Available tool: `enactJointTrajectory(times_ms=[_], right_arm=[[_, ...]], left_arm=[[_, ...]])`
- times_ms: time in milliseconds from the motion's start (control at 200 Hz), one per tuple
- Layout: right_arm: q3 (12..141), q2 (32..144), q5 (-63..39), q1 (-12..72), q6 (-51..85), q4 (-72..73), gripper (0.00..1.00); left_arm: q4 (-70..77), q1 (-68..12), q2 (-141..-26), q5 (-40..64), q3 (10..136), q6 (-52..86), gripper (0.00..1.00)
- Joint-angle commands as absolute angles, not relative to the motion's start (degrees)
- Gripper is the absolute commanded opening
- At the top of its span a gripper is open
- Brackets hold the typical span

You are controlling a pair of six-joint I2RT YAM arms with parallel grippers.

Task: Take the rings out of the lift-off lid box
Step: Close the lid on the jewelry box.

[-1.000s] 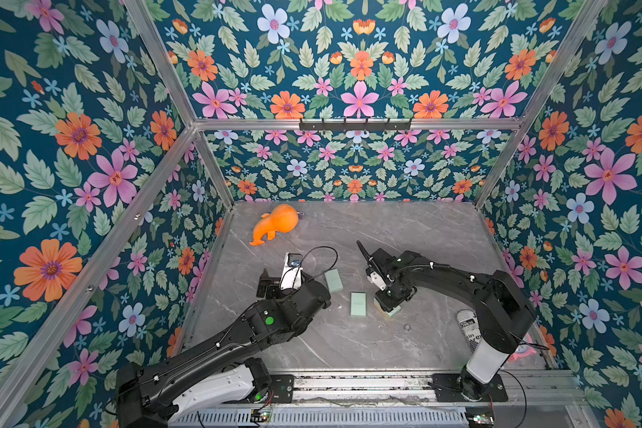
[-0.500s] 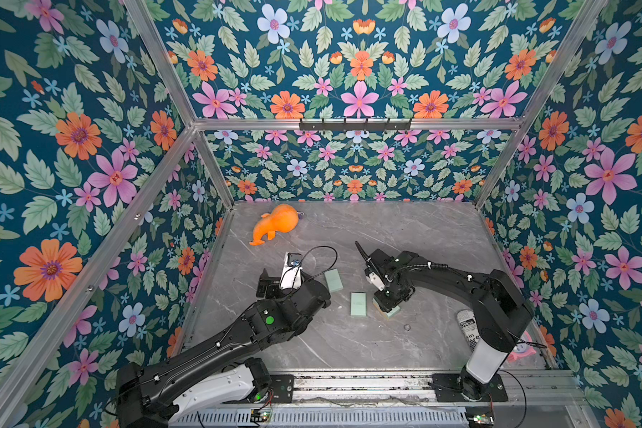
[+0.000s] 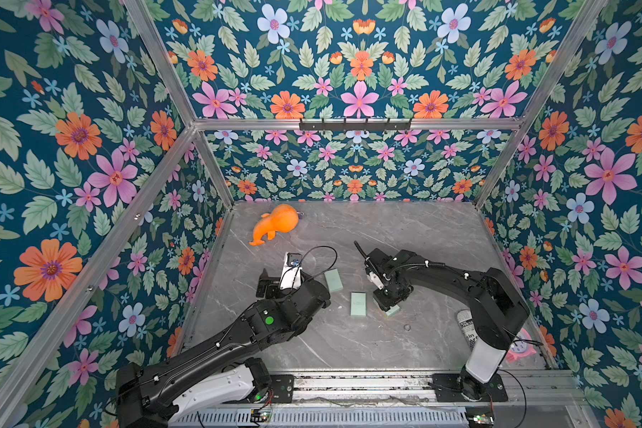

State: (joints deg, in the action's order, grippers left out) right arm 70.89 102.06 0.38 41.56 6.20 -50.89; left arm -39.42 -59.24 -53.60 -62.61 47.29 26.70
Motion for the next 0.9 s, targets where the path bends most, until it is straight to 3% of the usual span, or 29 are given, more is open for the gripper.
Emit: enactJointTrajectory(times_ms=[0,275,360,465,550,895], right_arm=[[71.6,101.0,0.5,41.6,7.7,-52.2,0.58],[74.0,96.5,0.4,41.7,10.2,-53.4,0.63],[73.7,95.6,-2.2,41.6,11.3,-53.0,0.56],[71.9,95.6,-5.0,41.6,12.8,-51.8,0.30],[69.6,95.6,-5.8,41.6,13.8,-50.3,0.23],[65.0,95.9,-3.3,41.7,14.8,-44.1,0.18]], left_arm=[[-39.7,-59.1,-53.4,-63.2,47.4,26.7,1.00],[-39.7,-59.1,-53.3,-63.2,47.3,26.8,1.00],[-39.7,-59.1,-53.2,-63.2,47.3,26.8,1.00],[-39.7,-59.1,-53.0,-63.2,47.2,26.8,1.00],[-39.7,-59.1,-53.0,-63.2,47.2,26.8,1.00],[-39.7,-59.1,-52.9,-63.3,47.2,26.8,1.00]])
